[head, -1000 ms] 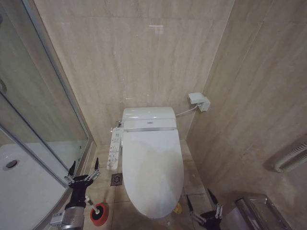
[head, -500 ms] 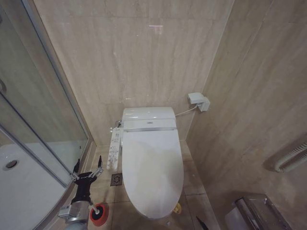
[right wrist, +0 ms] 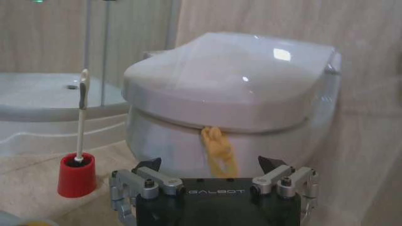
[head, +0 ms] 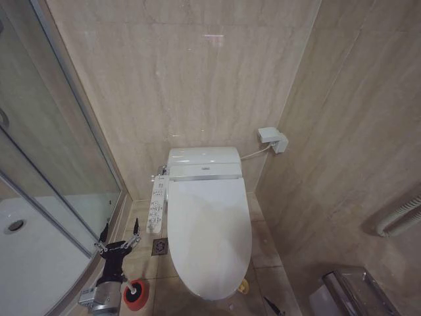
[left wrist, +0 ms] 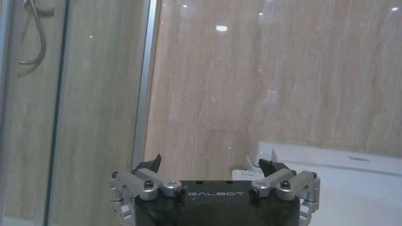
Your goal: Open the toilet lid, clean the toilet bowl with a toilet brush, close the toilet lid, and flush.
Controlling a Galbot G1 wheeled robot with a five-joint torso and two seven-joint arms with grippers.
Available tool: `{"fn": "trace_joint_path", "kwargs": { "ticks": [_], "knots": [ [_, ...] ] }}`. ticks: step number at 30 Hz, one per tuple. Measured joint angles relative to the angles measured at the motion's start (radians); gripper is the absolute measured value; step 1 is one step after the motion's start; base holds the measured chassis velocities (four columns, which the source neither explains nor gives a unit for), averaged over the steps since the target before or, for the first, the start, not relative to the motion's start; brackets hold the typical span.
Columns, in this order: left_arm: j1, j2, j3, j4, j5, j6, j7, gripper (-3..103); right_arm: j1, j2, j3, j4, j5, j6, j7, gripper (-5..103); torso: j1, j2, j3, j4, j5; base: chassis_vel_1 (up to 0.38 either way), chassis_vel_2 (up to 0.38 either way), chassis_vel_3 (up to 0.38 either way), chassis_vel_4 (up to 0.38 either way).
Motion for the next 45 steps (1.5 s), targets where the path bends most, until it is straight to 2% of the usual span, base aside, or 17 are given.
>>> {"fn": "trace_joint_path", "kwargs": {
  "ticks": [10,17,25,34,35,41,42,45],
  "knots": [
    [0.004,-0.006,0.001,-0.001,0.010,0.003,-0.002,100,0.097,-0.029,0.022,-0.049,-0.092,0.026,-0.048,100,0.000,0.000,0.000,0.0000,-0.0001,0.000,0.000,0.000,0.000],
    [0.008,-0.003,-0.007,-0.005,0.011,0.004,-0.003,100,0.145,-0.036,-0.005,-0.084,-0.071,0.026,-0.096,100,0.000,0.000,0.000,-0.0001,-0.0002,0.000,0.000,0.000,0.000],
    [0.012,-0.005,-0.010,-0.009,0.011,0.004,-0.004,100,0.194,-0.006,-0.048,-0.118,-0.037,0.025,-0.145,100,0.000,0.000,0.000,0.0000,-0.0001,0.000,0.000,0.000,0.000],
    [0.011,-0.002,-0.014,-0.010,0.010,0.003,-0.005,100,0.210,-0.002,-0.064,-0.152,-0.022,0.025,-0.150,97,0.000,0.000,0.000,-0.0001,-0.0001,0.000,0.000,0.000,0.000],
    [0.008,-0.002,-0.014,-0.008,0.010,0.003,-0.005,100,0.209,-0.002,-0.064,-0.152,-0.021,0.024,-0.150,71,0.000,0.000,0.000,-0.0001,-0.0001,0.000,0.000,0.000,0.000],
    [-0.001,0.000,-0.011,0.000,0.009,0.003,-0.006,100,0.204,-0.003,-0.061,-0.143,-0.016,0.024,-0.149,71,0.000,0.000,0.000,-0.0001,-0.0001,0.000,0.000,0.000,0.000],
    [-0.004,0.001,-0.009,0.001,0.009,0.003,-0.006,100,0.203,-0.004,-0.060,-0.141,-0.016,0.024,-0.149,44,0.000,0.000,0.000,-0.0001,-0.0001,0.000,0.000,0.000,0.000],
    [-0.008,0.001,-0.008,0.005,0.008,0.003,-0.006,100,0.199,-0.007,-0.056,-0.137,-0.015,0.024,-0.148,44,0.000,0.000,0.000,-0.0001,-0.0001,0.000,0.000,0.000,0.000]
  ]
}}
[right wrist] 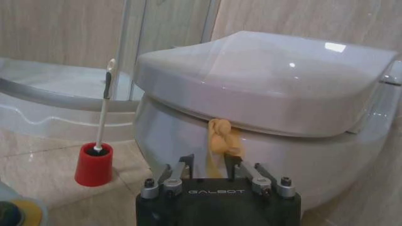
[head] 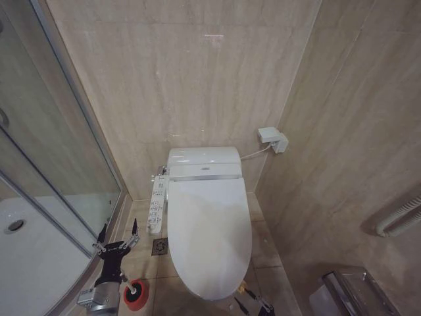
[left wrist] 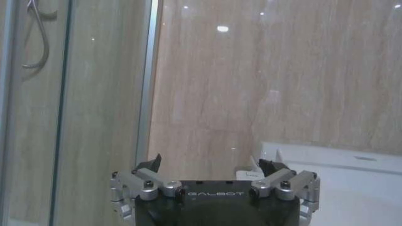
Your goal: Open the toilet lid, clean the toilet bowl with a toilet brush, close the toilet lid, and flush.
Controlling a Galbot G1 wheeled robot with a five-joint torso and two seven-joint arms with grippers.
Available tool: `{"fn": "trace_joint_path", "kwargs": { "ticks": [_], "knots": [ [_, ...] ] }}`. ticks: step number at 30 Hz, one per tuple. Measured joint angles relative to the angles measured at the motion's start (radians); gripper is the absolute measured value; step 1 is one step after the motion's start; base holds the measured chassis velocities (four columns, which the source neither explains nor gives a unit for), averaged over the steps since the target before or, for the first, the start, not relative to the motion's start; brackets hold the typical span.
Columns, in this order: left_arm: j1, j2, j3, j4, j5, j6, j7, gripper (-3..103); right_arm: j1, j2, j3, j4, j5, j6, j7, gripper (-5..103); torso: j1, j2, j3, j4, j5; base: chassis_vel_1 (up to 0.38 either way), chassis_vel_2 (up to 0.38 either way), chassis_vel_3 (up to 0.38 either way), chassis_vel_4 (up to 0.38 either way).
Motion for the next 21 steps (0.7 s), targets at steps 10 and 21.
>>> {"fn": "trace_joint_path", "kwargs": {
  "ticks": [10,21],
  "knots": [
    [-0.012,0.003,0.004,0.010,-0.002,0.000,0.000,100,-0.046,-0.018,0.023,0.046,0.010,0.000,0.002,17,0.000,0.000,0.000,0.0000,0.0000,0.000,0.000,0.000,0.000],
    [-0.012,0.003,0.002,0.010,-0.003,0.000,0.000,100,-0.168,-0.062,0.042,0.204,0.041,-0.001,0.019,0,0.000,0.000,0.000,-0.0001,0.0001,0.000,0.000,0.000,0.000]
  ]
}}
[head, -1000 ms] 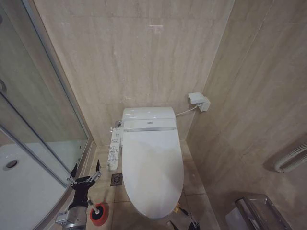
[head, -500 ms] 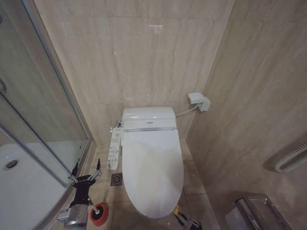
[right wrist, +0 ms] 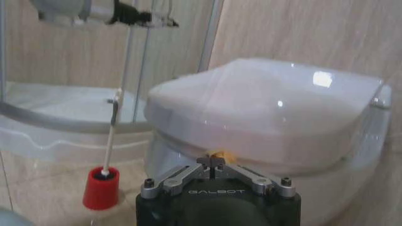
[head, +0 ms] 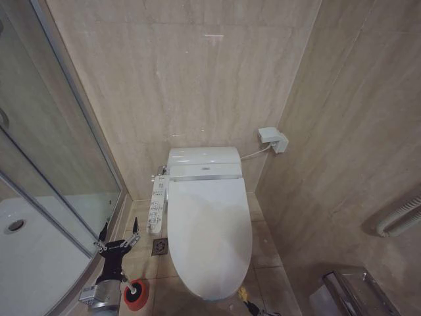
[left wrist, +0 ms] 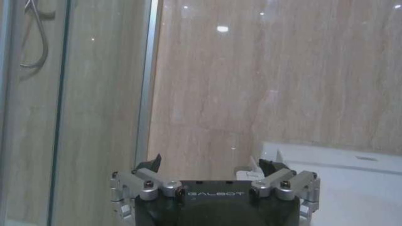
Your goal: Open the toilet lid, clean the toilet bowl with a toilet brush, close the toilet lid, and flush.
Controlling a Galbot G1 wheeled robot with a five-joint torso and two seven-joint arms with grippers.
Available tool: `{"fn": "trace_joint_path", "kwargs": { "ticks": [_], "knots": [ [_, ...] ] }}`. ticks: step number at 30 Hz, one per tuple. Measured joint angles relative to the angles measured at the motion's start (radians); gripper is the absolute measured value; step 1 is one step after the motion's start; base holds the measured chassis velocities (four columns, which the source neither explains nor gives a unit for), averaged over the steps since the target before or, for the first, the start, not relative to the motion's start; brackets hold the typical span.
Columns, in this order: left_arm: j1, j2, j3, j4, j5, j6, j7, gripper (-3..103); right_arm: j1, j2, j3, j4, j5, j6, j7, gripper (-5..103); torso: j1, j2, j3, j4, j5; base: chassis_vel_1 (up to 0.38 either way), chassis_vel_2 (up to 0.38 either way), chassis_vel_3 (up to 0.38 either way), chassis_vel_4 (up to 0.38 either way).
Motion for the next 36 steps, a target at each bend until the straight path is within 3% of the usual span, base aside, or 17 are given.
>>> {"fn": "trace_joint_path", "kwargs": {
  "ticks": [23,36],
  "knots": [
    [-0.002,0.015,-0.061,-0.015,-0.019,0.001,-0.024,100,-0.107,-0.055,0.155,0.280,0.076,0.000,0.041,0,0.000,0.000,0.000,-0.0003,-0.0002,0.000,0.000,0.000,0.000],
    [-0.010,0.010,-0.048,0.022,-0.013,0.000,-0.023,100,-0.060,-0.128,0.242,0.510,0.223,-0.026,0.084,0,0.000,0.000,0.000,0.0003,0.0000,0.000,0.000,0.000,0.000]
  ]
}}
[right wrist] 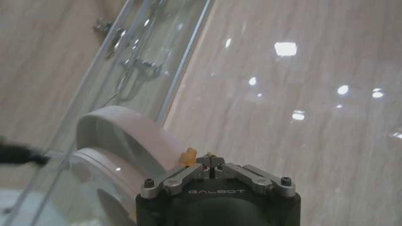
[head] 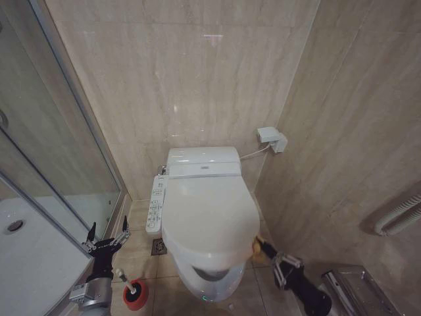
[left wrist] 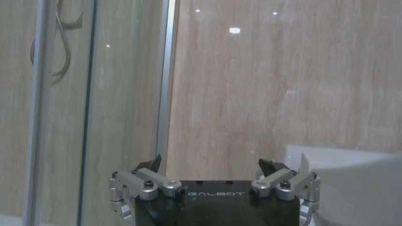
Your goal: Open the toilet lid, clean the toilet bowl with a toilet brush, close the toilet lid, and flush.
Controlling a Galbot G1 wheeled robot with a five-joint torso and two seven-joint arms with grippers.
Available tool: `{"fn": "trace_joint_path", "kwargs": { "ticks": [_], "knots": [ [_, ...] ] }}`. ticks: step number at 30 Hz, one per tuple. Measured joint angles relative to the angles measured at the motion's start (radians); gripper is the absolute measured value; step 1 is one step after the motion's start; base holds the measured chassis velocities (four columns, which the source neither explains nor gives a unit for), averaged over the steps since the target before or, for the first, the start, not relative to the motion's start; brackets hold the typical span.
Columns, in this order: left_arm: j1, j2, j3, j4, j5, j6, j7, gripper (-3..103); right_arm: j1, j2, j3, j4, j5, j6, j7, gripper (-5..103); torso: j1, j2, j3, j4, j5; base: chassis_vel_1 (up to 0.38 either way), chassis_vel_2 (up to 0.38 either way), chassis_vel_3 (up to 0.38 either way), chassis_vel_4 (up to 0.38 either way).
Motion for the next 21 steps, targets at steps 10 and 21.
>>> {"fn": "trace_joint_path", "kwargs": {
  "ticks": [10,21],
  "knots": [
    [0.001,-0.006,0.004,0.028,0.021,-0.001,0.000,100,0.163,-0.122,0.017,0.037,0.204,-0.125,0.065,0,0.000,0.000,0.000,0.0001,0.0000,0.000,0.000,0.000,0.000],
    [0.019,-0.013,0.004,0.021,0.031,-0.003,0.001,100,0.467,-0.202,-0.053,-0.085,0.354,-0.209,0.079,0,0.000,0.000,0.000,-0.0014,-0.0010,0.008,-0.020,-0.024,-0.023]
  ]
}}
